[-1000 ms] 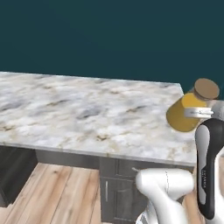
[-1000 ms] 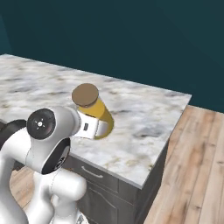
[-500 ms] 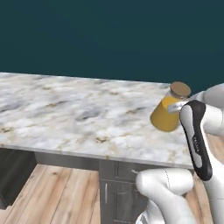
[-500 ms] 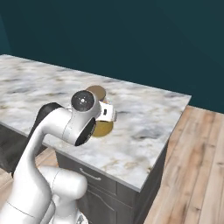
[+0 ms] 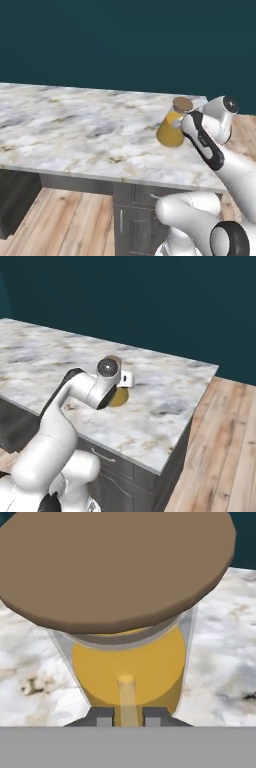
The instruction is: Place the pitcher and cup on the dining counter for serving.
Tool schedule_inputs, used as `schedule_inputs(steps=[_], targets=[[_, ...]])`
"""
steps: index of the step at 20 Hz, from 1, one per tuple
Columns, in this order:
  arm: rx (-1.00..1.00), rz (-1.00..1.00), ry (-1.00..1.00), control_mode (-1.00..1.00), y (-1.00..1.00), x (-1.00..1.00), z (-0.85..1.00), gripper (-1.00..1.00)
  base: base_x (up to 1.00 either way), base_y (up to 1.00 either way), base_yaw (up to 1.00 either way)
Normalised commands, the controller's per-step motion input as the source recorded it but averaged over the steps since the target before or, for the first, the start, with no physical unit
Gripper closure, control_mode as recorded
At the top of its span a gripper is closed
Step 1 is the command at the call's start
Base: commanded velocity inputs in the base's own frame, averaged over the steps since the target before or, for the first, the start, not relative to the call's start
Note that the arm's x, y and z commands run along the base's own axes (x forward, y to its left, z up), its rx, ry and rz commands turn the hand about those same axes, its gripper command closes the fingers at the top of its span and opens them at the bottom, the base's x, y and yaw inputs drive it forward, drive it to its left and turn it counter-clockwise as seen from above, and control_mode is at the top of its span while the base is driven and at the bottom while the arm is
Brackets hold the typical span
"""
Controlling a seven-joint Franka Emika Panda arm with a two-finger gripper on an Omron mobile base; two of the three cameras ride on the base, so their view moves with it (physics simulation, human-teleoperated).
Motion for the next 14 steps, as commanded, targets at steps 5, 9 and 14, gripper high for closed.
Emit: schedule_inputs(steps=[5, 9, 14], targets=[[-0.02, -0.01, 0.06, -1.0, 0.35, 0.98, -0.31, 1.0, 0.0, 0.0, 0.0], [0.0, 0.0, 0.12, -1.0, 0.06, 0.69, -0.43, 1.0, 0.0, 0.0, 0.0], [0.0, 0.0, 0.19, -1.0, 0.03, 0.44, -0.67, 1.0, 0.0, 0.0, 0.0]])
